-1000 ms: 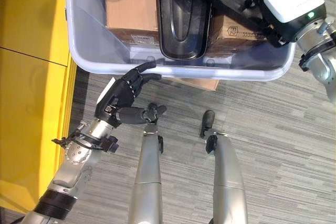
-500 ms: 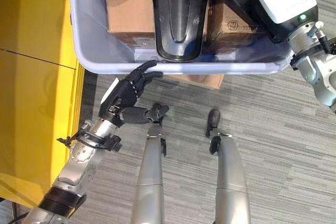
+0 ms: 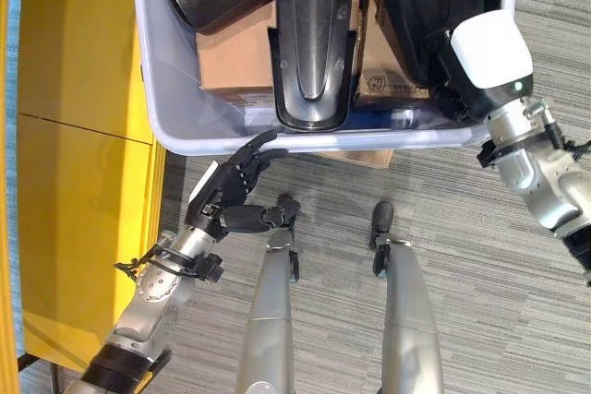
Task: Move parts from the plastic box to the shelf.
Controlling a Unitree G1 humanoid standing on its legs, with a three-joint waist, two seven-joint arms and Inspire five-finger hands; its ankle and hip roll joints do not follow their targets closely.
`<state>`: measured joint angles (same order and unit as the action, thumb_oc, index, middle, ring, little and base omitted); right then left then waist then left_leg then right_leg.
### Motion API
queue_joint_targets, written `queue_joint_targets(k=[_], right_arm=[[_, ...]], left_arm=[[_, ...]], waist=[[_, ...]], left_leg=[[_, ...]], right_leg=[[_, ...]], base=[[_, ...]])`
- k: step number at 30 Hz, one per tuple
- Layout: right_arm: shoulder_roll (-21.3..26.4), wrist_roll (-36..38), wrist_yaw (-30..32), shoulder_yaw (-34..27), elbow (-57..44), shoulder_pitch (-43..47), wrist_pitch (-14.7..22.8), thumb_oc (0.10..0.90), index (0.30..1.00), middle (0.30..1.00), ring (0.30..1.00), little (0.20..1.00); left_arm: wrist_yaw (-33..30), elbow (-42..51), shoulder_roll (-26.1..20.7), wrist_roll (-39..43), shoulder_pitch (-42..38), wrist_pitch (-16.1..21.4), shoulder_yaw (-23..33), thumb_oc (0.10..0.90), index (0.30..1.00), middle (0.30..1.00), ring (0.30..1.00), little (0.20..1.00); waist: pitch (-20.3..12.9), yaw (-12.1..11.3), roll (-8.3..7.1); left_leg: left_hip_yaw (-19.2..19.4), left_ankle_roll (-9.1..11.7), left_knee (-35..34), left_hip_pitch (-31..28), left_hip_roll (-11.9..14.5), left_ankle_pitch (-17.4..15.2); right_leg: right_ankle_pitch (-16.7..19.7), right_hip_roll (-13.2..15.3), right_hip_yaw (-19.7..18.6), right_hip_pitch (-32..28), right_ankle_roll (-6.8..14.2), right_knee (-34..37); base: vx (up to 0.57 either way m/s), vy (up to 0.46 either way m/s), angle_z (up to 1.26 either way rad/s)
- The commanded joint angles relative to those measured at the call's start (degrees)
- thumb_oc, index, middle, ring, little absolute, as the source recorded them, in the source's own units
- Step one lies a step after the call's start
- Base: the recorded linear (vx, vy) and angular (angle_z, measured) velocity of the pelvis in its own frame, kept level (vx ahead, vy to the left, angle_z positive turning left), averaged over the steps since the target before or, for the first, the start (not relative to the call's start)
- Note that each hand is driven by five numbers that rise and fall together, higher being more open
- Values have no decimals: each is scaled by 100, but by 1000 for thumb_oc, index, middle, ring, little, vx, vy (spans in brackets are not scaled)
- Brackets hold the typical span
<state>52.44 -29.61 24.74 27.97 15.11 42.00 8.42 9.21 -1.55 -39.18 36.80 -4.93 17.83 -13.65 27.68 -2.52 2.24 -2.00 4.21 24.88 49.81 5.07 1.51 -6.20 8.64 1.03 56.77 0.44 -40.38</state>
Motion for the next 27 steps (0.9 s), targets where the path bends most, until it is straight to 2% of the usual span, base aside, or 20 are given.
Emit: queue_joint_targets(k=[1,2,8,12,17,27], right_arm=[[-233,273,231,-26,-710,-390,637,400,300,300,300,300],[-322,338,249,-178,-934,-609,760,400,300,300,300,300],[-555,398,208,-477,-1669,-1187,841,400,300,300,300,300],[-627,405,374,-631,-1750,-1380,870,400,300,300,300,300],[-618,280,675,-922,-1684,-1619,974,400,300,300,300,300],[-422,98,449,-1034,-1867,-1350,950,400,300,300,300,300]], left_arm=[[13,796,199,-149,121,216,241,900,1000,1000,1000,1000],[-2,859,207,-168,151,172,266,900,1000,1000,1000,1000],[-68,960,249,-214,235,45,277,900,1000,1000,1000,1000],[-59,973,282,-202,298,11,280,900,1000,1000,1000,1000],[2,926,321,-157,339,-79,361,900,1000,1000,1000,1000],[77,917,347,-84,376,-306,379,900,1000,1000,1000,1000]], waist=[[212,328,192],[212,376,174],[212,500,107],[212,529,75],[211,564,69],[-170,475,84]], left_leg=[[-85,-164,-84,-532,358,-515],[-64,-171,-174,-757,365,-522],[9,-179,-463,-1548,385,-536],[32,-187,-635,-2037,374,-558],[103,-187,-970,-2944,378,-573],[54,-168,-1165,-3380,325,-587]], right_leg=[[-439,-149,-155,-660,3,484],[-436,-172,-192,-849,14,553],[-385,-225,-293,-1593,42,862],[-353,-210,-302,-2075,70,1083],[-313,-197,-298,-3104,125,1581],[-298,-194,-237,-3722,112,1973]], base=[[10,67,-4],[13,61,-3],[23,57,-6],[34,51,-9],[67,68,-13],[62,14,-4]])
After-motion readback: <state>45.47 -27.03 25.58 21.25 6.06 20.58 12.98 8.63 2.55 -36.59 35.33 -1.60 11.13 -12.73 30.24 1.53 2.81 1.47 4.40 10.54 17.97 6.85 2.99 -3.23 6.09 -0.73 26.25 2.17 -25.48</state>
